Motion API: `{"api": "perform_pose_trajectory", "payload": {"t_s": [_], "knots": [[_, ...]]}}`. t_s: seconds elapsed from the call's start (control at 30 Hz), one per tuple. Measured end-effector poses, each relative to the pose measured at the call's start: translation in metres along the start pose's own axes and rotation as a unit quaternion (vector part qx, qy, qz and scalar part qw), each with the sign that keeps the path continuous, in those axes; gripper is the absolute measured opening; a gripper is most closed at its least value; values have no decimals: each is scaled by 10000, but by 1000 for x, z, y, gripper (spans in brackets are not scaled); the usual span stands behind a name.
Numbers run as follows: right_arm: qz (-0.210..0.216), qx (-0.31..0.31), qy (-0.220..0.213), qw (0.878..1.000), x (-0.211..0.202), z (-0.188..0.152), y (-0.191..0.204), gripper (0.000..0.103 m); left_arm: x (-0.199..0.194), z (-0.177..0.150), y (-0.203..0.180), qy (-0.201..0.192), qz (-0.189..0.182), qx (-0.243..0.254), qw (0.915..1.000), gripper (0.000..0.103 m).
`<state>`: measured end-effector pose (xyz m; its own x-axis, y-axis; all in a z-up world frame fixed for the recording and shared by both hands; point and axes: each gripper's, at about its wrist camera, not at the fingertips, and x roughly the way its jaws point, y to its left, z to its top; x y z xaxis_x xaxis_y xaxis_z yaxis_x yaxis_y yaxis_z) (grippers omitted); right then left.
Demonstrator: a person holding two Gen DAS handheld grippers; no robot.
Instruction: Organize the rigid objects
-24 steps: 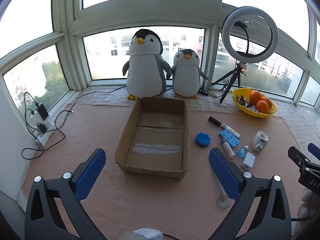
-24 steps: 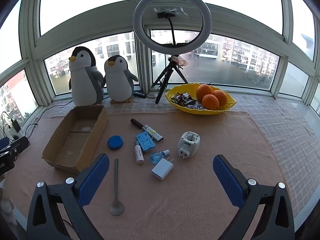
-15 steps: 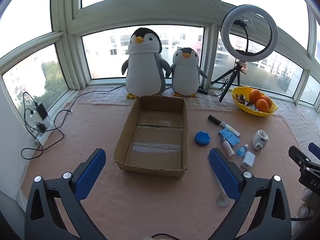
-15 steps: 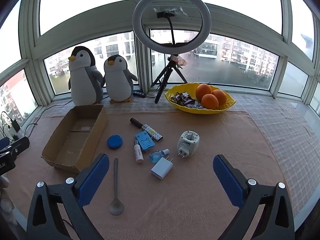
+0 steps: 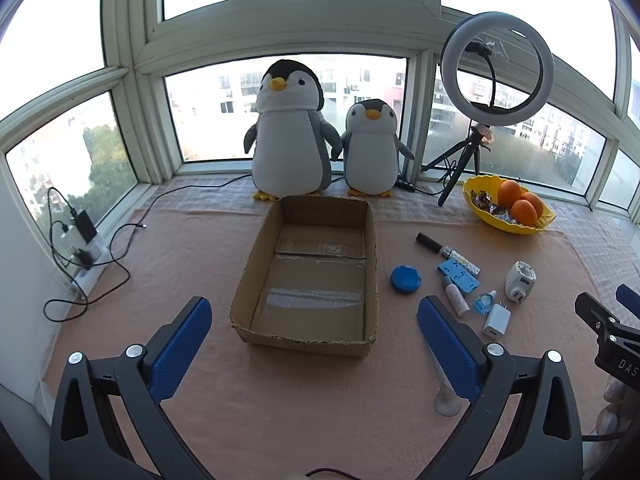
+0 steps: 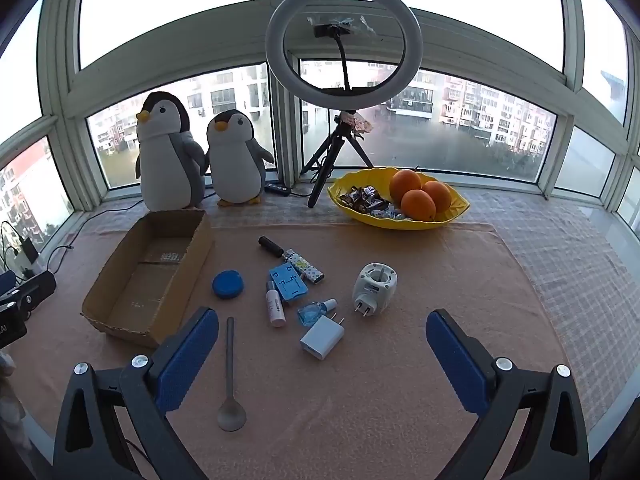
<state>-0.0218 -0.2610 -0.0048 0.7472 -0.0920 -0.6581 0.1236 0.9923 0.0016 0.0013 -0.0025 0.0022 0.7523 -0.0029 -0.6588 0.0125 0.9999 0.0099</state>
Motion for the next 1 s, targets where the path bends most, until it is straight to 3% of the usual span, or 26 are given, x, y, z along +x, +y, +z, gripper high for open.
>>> {"api": "perform_pose_trajectory", "payload": {"t_s": [1.0], "knots": [[29, 7, 76, 10000, 3, -3, 6, 103, 2, 1, 0, -6, -9, -14, 10000, 102]]}}
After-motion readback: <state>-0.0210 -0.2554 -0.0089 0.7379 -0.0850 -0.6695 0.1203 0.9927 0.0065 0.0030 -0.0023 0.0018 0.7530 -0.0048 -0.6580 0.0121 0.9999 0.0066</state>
